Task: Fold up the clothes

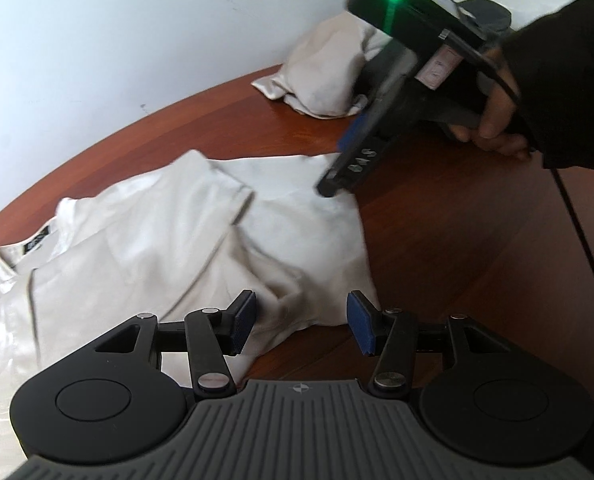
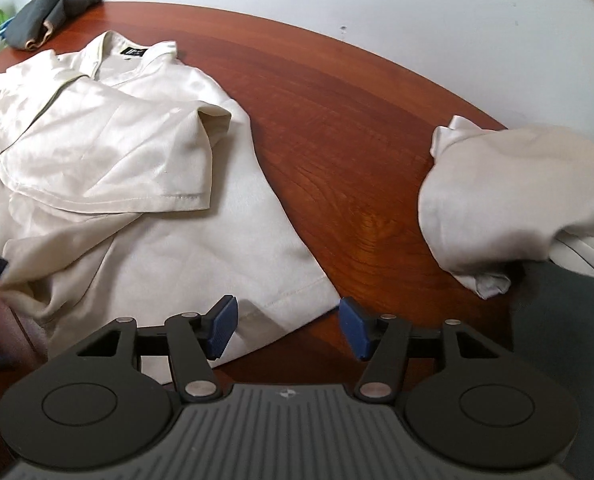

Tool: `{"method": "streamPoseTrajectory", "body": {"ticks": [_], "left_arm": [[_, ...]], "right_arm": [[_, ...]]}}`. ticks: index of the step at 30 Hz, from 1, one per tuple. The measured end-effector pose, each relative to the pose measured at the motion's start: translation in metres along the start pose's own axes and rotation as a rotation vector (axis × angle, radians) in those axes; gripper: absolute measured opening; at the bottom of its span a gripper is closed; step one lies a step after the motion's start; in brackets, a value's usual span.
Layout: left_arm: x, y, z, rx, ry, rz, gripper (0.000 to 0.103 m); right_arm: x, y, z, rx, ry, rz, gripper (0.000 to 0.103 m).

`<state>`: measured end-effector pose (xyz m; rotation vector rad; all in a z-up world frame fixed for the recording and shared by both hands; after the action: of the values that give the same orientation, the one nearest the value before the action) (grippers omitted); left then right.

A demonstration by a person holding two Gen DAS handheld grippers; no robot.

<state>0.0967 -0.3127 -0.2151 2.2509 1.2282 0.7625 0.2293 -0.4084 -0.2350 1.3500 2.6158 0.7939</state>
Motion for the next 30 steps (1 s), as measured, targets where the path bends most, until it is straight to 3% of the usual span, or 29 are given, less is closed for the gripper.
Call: {"method": "streamPoseTrajectory", "body": {"ticks": [10,11,13,17,22,30], "left_arm": [[-0.029,0.003,0.017,0.032,-0.010,0.049,0.050],[-0.030,0.002,0.018,0.040,-0.014,0.052,0.044],[-0.034,0.001,0.021,0.055,-0.022,0.059,0.034],[-0.036,-0.003,0.025,0.069,-0.031,0.062,0.026],[-0.034,-0.003,0.025,0.063,-0.043,0.047,0.013],[-0.008,0.017,0.003,-0.011,-0.059,-0.093,0.011]], "right_arm": [[0.000,0.002,0.001,-0.018,0.054,-0.027,0.059],[0.000,0.002,0.000,-0.019,0.055,-0.028,0.058],[0.001,0.002,0.000,-0.020,0.057,-0.034,0.051],[-0.001,0.002,-0.002,-0.024,0.051,-0.028,0.040],[0.000,0.004,-0.003,-0.026,0.046,-0.010,0.008],[0.010,0.018,-0.020,-0.087,0.054,0.085,0.005]]}}
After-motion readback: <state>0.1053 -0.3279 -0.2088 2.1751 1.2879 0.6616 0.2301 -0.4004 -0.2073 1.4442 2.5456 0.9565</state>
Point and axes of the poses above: each gripper's, at about its wrist camera, not at the fingertips, and z roughly the way its jaws point, x to its left, y to its top, the point moved 9 cm from there along z, roughly the way its jaws point, and after that the axes turned 11 degrees about y, right-handed, at the moved point
